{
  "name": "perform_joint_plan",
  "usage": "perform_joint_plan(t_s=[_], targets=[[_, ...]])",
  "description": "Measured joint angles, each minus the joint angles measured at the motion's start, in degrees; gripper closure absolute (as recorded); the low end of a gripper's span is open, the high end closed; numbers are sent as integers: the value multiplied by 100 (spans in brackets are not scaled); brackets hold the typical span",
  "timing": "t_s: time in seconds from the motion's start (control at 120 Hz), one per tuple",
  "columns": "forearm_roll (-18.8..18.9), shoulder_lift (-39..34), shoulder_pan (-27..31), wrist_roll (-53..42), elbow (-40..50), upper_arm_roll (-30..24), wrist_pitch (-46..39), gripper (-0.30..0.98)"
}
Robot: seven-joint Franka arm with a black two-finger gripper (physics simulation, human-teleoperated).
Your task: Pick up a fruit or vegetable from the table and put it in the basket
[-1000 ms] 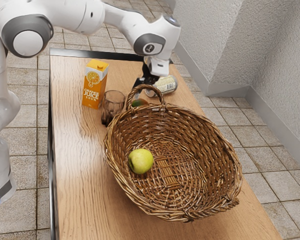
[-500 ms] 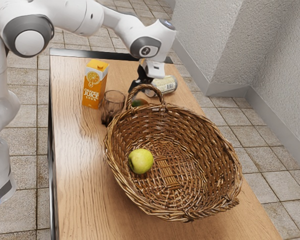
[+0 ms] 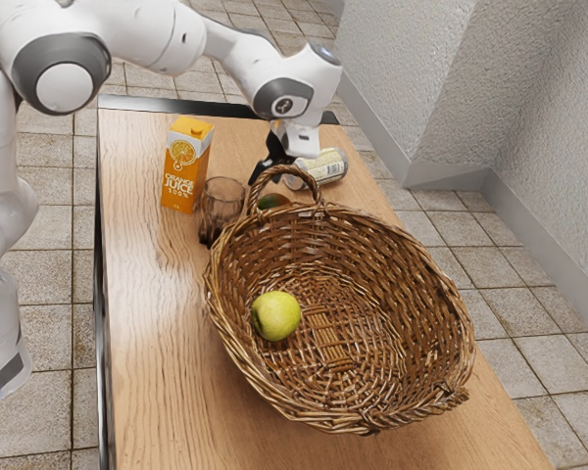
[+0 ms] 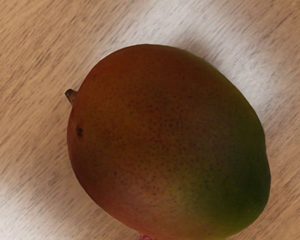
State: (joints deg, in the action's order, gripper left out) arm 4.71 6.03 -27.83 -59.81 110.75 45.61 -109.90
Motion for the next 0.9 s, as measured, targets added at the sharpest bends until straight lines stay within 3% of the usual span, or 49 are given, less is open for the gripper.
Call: perform_joint_plan(t_s=[0.9], targets=[[-63,362,-53,-165,-155,-142,-51,0]])
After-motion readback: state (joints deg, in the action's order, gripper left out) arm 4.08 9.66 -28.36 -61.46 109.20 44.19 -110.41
